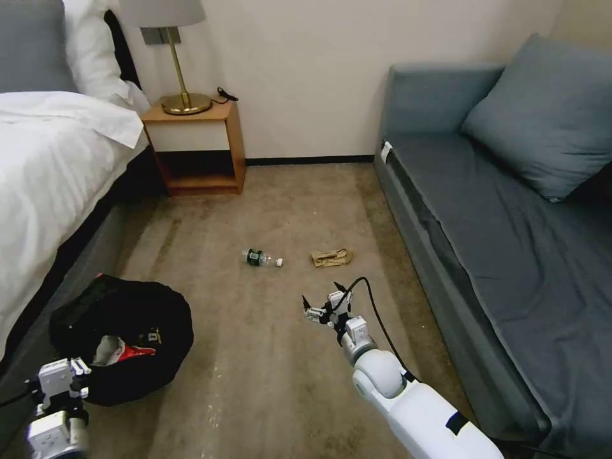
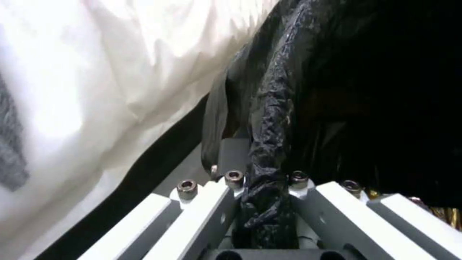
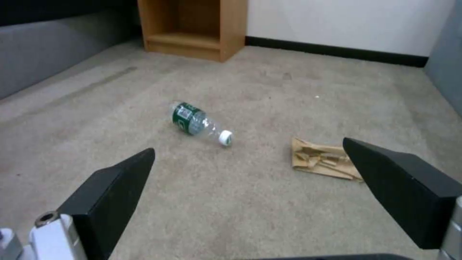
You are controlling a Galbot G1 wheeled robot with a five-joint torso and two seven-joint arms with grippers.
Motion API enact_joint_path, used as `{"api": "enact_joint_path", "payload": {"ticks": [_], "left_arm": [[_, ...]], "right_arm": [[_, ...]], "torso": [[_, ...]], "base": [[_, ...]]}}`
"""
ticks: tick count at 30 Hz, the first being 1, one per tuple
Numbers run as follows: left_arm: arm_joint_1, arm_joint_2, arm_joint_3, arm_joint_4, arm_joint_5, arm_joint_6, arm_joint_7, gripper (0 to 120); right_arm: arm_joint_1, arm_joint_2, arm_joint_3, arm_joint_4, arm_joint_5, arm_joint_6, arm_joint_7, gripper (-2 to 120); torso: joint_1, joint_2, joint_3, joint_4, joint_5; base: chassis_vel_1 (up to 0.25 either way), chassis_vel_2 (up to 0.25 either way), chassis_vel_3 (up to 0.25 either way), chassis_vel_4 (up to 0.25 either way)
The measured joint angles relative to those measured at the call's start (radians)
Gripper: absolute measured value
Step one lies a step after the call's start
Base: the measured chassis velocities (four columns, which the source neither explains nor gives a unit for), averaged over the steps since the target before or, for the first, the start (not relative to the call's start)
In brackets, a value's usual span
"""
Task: Pick up the trash bin, then pick up the garbage on the floor and place it into the trash bin.
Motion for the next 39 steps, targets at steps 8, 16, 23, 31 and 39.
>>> {"api": "enact_joint_path", "payload": {"ticks": [8,16,23,31,39], "left_arm": [[-0.001,0.006,0.001,-0.003,0.003,0.002,-0.001,2],[-0.002,-0.001,0.006,0.008,0.010,0.000,-0.001,2],[-0.004,-0.003,0.007,0.018,0.011,-0.007,-0.001,2],[-0.008,-0.005,0.008,0.023,0.012,-0.009,-0.001,2],[-0.008,-0.006,0.009,0.034,0.013,-0.022,-0.001,2]], "right_arm": [[-0.024,-0.009,0.015,0.012,-0.016,0.016,0.000,100],[-0.032,-0.014,0.019,0.023,-0.017,0.017,-0.001,100],[-0.043,-0.013,0.022,0.025,-0.027,0.021,-0.004,100],[-0.044,-0.014,0.024,0.023,-0.038,0.021,-0.002,100],[-0.049,-0.014,0.029,0.021,-0.061,0.016,0.017,100]], "torso": [[0.000,0.000,0.000,-0.0001,0.0000],[0.000,0.000,0.000,-0.0002,0.0000],[0.000,0.000,0.000,-0.0001,0.0000],[0.000,0.000,0.000,0.0000,0.0001],[0.000,0.000,0.000,-0.0002,0.0000]], "base": [[-0.082,0.092,0.085,-0.082],[-0.104,0.090,0.095,-0.094],[-0.093,0.097,0.088,-0.086],[-0.095,0.109,0.113,-0.101],[-0.121,0.101,0.108,-0.119]]}}
